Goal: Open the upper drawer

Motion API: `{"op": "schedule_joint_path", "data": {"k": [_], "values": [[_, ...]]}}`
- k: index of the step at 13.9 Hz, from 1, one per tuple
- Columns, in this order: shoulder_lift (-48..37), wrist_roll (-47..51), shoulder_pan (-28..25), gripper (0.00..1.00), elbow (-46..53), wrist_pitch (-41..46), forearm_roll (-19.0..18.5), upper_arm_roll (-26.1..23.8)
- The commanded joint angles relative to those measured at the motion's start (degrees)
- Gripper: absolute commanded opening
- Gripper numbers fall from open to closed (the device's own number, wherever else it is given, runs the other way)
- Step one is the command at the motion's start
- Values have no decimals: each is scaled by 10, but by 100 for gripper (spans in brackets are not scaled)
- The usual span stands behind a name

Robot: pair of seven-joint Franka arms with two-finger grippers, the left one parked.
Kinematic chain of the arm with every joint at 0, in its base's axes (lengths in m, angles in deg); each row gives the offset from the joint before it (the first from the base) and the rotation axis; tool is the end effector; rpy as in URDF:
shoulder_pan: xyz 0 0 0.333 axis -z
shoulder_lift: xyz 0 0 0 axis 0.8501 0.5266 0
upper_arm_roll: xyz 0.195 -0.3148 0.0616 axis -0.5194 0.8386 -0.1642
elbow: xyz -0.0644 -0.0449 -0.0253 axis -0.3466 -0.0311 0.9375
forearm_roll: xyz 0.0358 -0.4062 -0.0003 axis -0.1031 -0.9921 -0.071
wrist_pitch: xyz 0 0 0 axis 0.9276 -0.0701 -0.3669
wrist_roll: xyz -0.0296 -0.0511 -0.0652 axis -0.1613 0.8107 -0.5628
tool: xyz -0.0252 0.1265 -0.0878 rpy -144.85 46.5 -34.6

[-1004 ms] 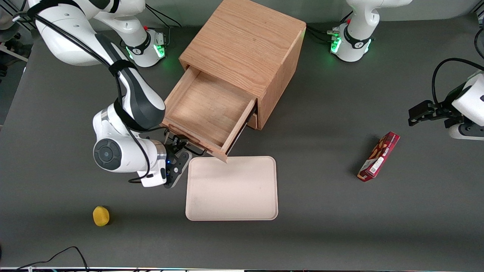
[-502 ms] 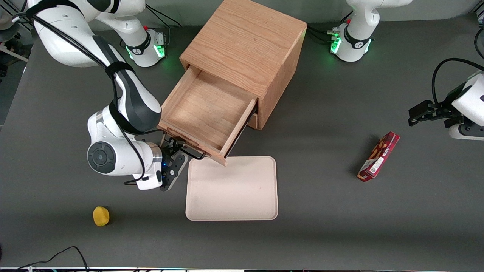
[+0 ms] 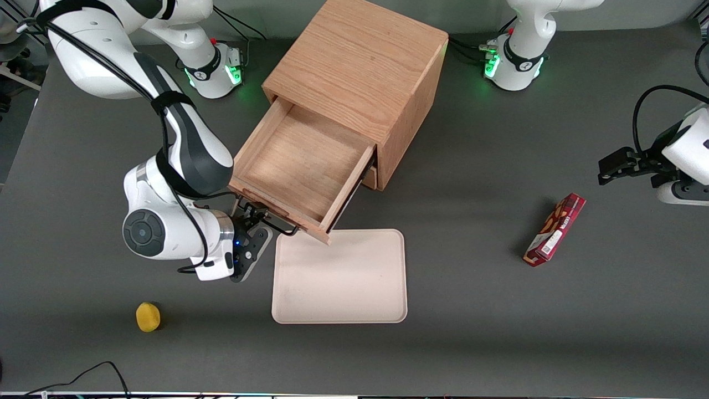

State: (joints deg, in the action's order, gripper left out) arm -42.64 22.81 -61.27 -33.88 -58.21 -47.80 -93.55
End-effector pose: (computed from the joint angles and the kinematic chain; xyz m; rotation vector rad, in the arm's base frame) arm 0.7051 0.2574 0.3626 -2.5689 -1.2981 0.2128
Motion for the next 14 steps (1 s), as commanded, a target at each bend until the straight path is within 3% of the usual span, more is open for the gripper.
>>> {"op": "schedule_joint_path", "data": {"k": [1, 14], "values": [[13, -11, -8, 100, 36, 22, -13, 8], [-28, 21, -21, 100, 111, 163, -6, 0]]}}
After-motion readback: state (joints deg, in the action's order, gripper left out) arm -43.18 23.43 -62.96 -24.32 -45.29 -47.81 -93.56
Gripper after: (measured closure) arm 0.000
